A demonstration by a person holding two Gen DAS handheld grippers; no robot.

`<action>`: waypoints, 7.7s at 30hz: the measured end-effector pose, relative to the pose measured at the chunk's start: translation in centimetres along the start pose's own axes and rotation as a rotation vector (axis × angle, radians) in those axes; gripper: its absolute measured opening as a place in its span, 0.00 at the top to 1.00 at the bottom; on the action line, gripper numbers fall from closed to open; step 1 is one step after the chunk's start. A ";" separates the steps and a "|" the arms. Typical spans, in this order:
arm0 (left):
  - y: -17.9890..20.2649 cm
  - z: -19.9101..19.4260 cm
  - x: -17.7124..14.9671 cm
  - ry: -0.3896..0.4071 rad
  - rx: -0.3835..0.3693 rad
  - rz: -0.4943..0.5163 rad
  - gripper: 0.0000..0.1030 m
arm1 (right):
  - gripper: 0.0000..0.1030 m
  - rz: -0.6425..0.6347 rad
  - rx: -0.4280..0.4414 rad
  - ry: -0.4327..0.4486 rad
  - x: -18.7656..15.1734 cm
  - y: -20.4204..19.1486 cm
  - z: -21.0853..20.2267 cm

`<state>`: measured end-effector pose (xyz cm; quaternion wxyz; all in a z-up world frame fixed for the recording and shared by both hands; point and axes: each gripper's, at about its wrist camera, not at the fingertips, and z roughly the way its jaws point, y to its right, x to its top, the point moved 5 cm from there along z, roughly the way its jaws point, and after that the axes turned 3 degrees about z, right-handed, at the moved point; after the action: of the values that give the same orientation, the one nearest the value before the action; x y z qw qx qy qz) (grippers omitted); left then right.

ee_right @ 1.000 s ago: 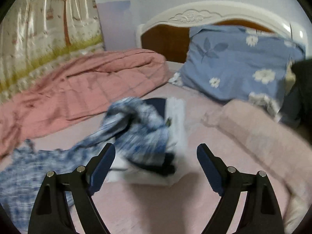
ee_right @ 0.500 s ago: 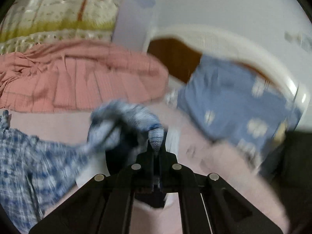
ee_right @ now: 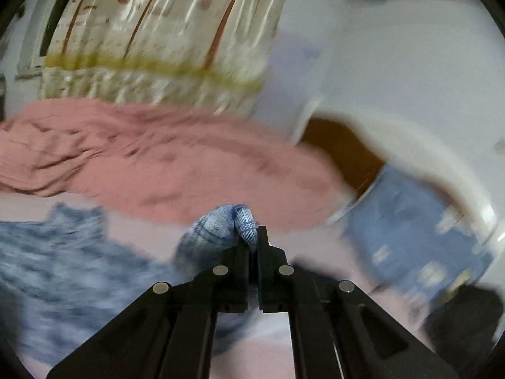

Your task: Fold large clothes

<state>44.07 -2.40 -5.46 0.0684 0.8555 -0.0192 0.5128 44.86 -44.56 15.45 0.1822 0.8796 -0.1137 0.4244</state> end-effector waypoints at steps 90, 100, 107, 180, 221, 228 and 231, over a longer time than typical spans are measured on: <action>0.8 -4.8 3.5 -0.622 -0.245 0.009 0.96 | 0.45 0.222 0.425 -0.298 -20.3 -10.4 16.6; -1.9 -2.3 -5.0 -0.673 -0.189 -0.031 0.91 | 0.45 0.115 0.459 -0.342 -20.6 -7.9 17.5; -2.3 -1.7 -4.7 -0.556 -0.315 -0.145 0.42 | 0.41 -0.025 1.001 -0.123 -18.8 -6.9 8.4; -5.0 18.1 1.3 -0.425 0.091 -0.011 0.88 | 0.38 -0.005 0.524 -0.246 -11.2 -15.8 20.2; -9.3 11.9 2.9 -0.241 0.048 0.011 0.22 | 0.15 0.017 0.302 -0.346 -16.3 -19.6 22.1; -15.4 4.0 9.4 0.059 0.208 -0.058 0.17 | 0.15 0.111 0.285 -0.176 -13.4 -17.0 18.7; -19.9 0.3 10.3 0.130 0.280 0.019 0.09 | 0.15 0.033 0.227 -0.063 -12.6 -17.5 16.7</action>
<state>51.23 17.60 1.50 -0.0553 0.8215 0.0490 0.5655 55.14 -35.03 -7.98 0.0705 0.9055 -0.0852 0.4097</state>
